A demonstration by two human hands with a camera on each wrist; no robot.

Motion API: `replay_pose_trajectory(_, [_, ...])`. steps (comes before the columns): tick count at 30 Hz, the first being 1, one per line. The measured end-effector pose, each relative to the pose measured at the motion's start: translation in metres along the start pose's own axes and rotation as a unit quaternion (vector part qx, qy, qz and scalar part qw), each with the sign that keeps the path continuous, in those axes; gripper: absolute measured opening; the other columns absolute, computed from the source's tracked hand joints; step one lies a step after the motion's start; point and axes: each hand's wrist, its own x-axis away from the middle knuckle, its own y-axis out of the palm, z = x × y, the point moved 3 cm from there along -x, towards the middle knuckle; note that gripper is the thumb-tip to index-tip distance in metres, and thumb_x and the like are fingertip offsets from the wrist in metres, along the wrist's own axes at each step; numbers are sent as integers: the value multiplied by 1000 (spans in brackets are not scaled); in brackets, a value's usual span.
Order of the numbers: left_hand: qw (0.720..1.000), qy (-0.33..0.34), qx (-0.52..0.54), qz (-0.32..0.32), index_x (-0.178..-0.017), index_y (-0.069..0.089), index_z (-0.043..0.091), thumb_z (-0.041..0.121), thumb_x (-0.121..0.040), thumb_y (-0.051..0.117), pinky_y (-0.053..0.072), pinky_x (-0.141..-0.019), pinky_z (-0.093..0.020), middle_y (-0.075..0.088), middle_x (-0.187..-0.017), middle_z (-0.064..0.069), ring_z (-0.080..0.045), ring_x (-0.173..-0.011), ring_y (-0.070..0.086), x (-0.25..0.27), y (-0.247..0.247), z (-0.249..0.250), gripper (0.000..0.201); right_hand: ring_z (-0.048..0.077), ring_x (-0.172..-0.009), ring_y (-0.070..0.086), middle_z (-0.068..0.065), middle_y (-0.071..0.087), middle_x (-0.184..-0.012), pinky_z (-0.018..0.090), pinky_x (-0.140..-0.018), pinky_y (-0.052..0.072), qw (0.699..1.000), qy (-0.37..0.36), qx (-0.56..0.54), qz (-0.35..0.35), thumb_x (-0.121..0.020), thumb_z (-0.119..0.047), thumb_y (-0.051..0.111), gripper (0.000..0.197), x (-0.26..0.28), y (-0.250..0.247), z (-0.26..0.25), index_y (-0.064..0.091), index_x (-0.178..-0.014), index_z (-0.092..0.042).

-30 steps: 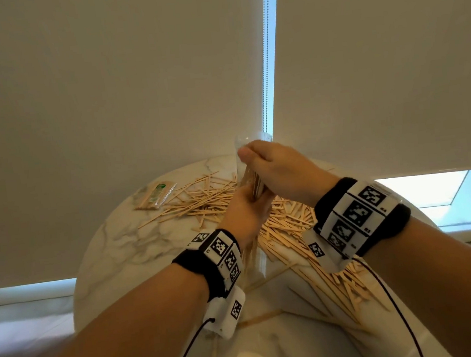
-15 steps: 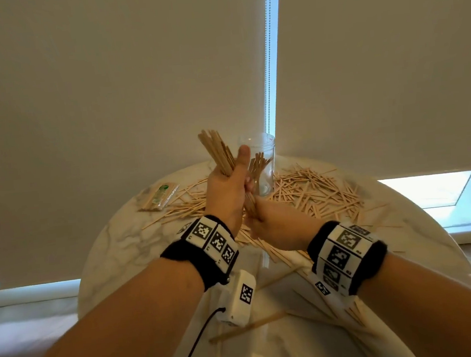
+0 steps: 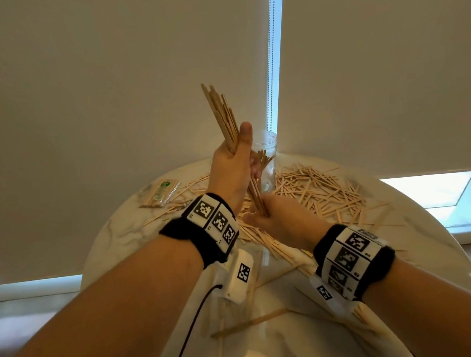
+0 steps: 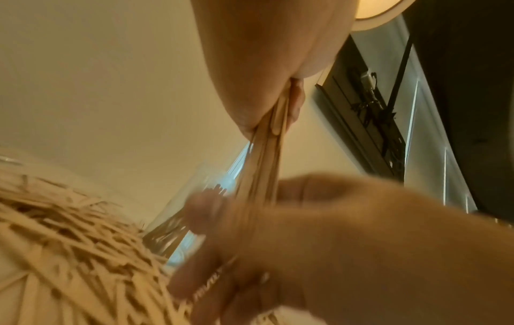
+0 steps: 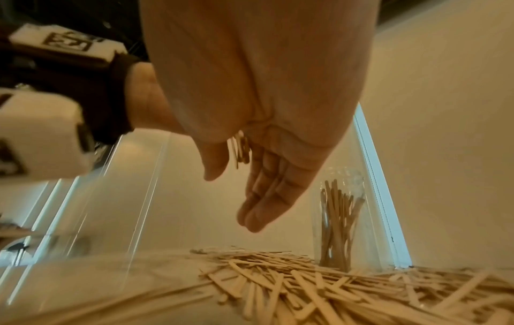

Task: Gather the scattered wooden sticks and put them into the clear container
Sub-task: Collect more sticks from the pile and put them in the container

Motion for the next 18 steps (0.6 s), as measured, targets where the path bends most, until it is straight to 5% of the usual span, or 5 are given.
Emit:
replay_pose_trajectory(3, [999, 5, 44, 17, -76, 43, 20, 51, -97, 55, 42, -57, -30, 38, -55, 6, -12, -51, 39, -11, -2, 22, 39, 16, -88, 61, -3, 66, -94, 34, -85, 53, 990, 2, 130, -48, -103, -40, 47, 27, 3, 7, 6, 63, -104, -18])
replay_pose_trajectory(7, [996, -37, 76, -28, -79, 45, 18, 49, -96, 59, 43, -58, -31, 39, -56, 6, -12, -51, 39, -4, 14, 19, 38, 23, -89, 59, 2, 60, -93, 26, -69, 40, 972, -104, 212, -6, -104, -20, 45, 20, 1, 4, -6, 63, -102, -11])
replay_pose_trajectory(9, [997, -51, 33, -56, -77, 45, 18, 49, -95, 60, 42, -56, -30, 41, -55, 6, -13, -50, 39, 9, 22, 3, 39, 28, -93, 61, 11, 65, -100, 30, -72, 43, 964, -135, 231, 2, -102, -15, 45, 23, -4, 3, -12, 65, -106, -4])
replay_pose_trajectory(13, [998, -51, 21, -43, -73, 45, 18, 46, -97, 59, 42, -54, -29, 38, -54, 6, -12, -49, 38, 14, 19, -8, 40, 24, -95, 59, 8, 63, -105, 35, -86, 51, 960, -84, 252, -90, -106, -21, 37, 28, -3, 8, -12, 62, -109, -8])
replay_pose_trajectory(18, [996, -75, -15, -44, -74, 50, 18, 41, -98, 60, 35, -54, -28, 37, -56, 6, -12, -50, 33, 15, 1, -12, 35, 18, -91, 58, 1, 62, -99, 34, -86, 53, 966, -27, 250, -58, -104, -28, 41, 30, 0, -5, 7, 65, -93, -14])
